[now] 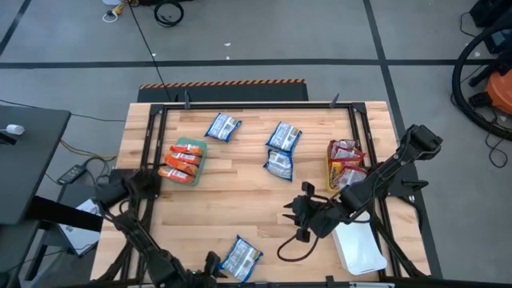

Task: Sort Maruchan noodles
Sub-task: Put the blue noodle pack into the white bin

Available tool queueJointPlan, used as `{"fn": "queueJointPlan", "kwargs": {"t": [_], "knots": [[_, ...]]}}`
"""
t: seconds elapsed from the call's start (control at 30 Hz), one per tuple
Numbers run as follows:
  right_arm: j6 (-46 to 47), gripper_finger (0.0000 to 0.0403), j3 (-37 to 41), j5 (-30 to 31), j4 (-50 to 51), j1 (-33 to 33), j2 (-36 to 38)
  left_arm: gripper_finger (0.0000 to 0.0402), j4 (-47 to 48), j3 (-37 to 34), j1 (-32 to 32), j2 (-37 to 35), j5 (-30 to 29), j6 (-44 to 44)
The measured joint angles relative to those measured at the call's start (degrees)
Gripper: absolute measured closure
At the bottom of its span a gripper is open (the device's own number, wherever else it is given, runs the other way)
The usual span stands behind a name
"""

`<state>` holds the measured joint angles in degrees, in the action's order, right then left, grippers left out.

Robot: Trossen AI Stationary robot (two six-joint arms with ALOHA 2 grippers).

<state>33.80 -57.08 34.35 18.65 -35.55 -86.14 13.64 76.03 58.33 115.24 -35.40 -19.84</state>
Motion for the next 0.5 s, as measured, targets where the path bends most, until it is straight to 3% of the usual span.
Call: {"fn": "queueJointPlan", "kwargs": {"t": [0.2, 0.37, 0.5], "knots": [[5.3, 0.0271, 0.0, 0.6, -0.5, -1.6, -1.0, 0.0202, 5.0, 0.0, -2.7, 2.5, -8.5, 3.9], [4.8, 0.0271, 0.0, 0.3, -1.1, -5.0, -0.9, 0.0202, 5.2, 0.1, -6.2, 3.9, -0.4, 10.9], [3.8, 0.0271, 0.0, 0.2, -0.9, -7.5, -0.8, 0.0202, 7.9, 2.0, -6.7, 3.7, 1.3, 11.5]]}}
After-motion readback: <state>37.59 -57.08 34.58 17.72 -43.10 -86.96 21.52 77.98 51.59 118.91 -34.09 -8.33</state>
